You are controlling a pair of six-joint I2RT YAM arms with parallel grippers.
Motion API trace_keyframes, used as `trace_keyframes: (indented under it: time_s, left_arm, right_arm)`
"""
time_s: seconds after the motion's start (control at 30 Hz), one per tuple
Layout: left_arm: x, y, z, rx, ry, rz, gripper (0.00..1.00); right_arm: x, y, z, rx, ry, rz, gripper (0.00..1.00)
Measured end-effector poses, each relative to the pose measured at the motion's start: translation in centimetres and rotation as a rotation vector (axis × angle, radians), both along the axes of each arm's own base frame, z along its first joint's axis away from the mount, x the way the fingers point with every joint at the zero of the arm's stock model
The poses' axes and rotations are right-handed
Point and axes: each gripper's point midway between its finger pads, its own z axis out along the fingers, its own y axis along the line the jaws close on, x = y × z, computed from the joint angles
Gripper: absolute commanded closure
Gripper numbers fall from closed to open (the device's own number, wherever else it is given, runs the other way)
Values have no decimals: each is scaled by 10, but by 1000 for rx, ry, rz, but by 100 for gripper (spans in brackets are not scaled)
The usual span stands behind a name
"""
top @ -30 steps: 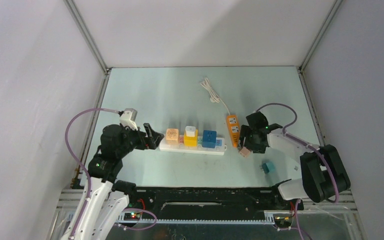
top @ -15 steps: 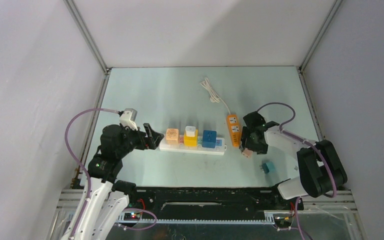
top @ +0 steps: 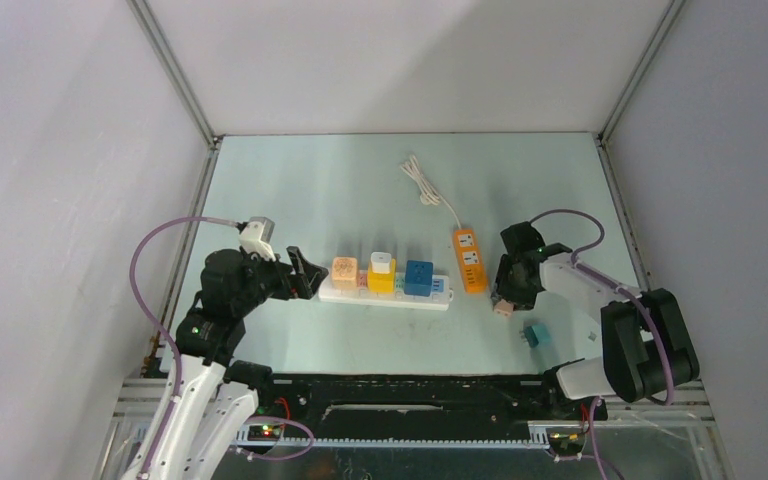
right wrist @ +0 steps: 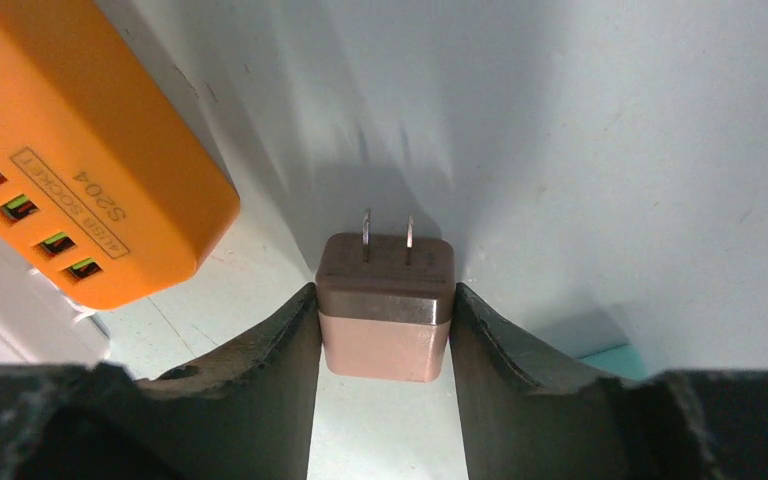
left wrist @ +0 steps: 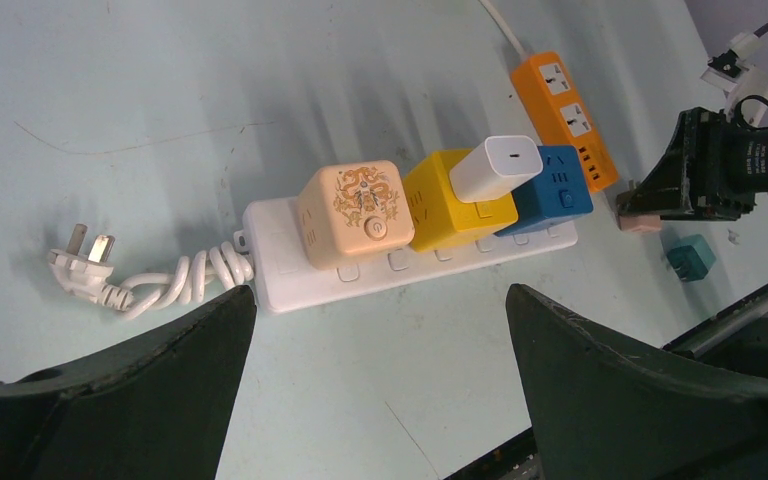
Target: Insert the plug
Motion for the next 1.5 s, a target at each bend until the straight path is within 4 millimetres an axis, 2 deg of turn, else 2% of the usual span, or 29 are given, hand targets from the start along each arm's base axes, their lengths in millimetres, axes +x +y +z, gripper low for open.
trace_keyframes:
  time_s: [0.07, 0.17, 0.37, 0.43, 0.67, 0.87, 1.03, 1.2, 1.37, 1.5]
  left_arm:
    - [0, 0, 0, 0, 0, 0, 2]
    - [0, 0, 0, 0, 0, -1, 2]
    - [-1, -2, -1, -6, 5, -14, 2]
    - [-1, -4, -1, -9, 9, -23, 2]
    - [4, -11, -7, -41, 56, -37, 2]
    - [12, -34, 8, -140, 44, -66, 2]
    - [4, -94, 24, -159, 48, -231, 8]
    - [8, -159, 40, -181, 48, -364, 11]
    - [-1, -222, 48, -201, 37, -499, 15]
    - [-6, -260, 54, -205, 18, -573, 18]
  right_arm:
    - [1, 0, 0, 10, 5, -4, 70]
    - [4, 0, 0, 18, -3, -5, 82]
    - [5, 0, 7, 23, -34, -2, 97]
    - [7, 0, 19, 35, -82, -2, 100]
    - [22, 8, 89, 137, -358, 4, 100]
    - [25, 28, 131, 303, -478, -27, 100]
    - [25, 47, 157, 468, -517, -83, 100]
    - [22, 63, 185, 638, -552, -148, 100]
    - [15, 72, 199, 779, -553, -218, 100]
    - [10, 78, 203, 870, -519, -274, 100]
